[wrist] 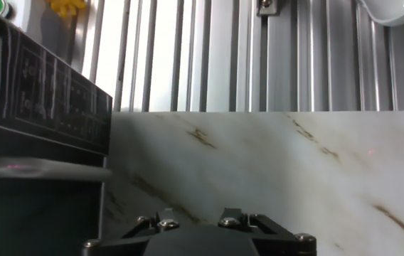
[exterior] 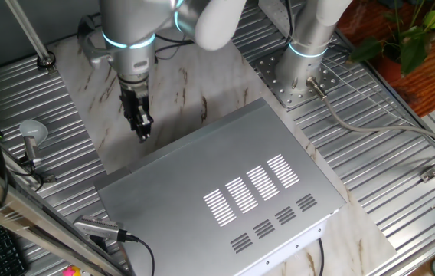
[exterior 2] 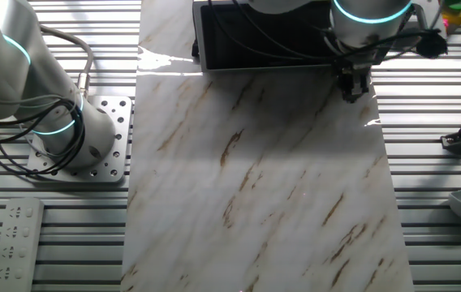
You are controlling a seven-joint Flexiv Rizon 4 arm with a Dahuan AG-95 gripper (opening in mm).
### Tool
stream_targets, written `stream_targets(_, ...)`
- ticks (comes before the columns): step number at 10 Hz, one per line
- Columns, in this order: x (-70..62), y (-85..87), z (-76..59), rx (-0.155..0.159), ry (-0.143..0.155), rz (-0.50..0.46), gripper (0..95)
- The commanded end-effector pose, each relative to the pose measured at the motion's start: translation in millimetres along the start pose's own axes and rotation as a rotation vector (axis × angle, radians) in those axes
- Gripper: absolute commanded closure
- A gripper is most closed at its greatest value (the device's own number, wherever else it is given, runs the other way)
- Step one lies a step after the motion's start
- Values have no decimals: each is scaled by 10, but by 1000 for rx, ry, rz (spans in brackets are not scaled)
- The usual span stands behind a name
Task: Open the microwave door
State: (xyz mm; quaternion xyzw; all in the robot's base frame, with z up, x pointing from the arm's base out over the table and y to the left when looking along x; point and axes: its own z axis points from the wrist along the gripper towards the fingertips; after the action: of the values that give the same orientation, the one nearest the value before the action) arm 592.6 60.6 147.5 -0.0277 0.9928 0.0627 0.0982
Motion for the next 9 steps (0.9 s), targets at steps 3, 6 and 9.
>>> stream_targets(3, -9, 74, 15, -3, 1, 8, 570)
stream_targets(6, -9, 75, 16, 1, 15, -1, 570)
stream_targets(9, -1, 71, 20, -2, 18, -5, 570)
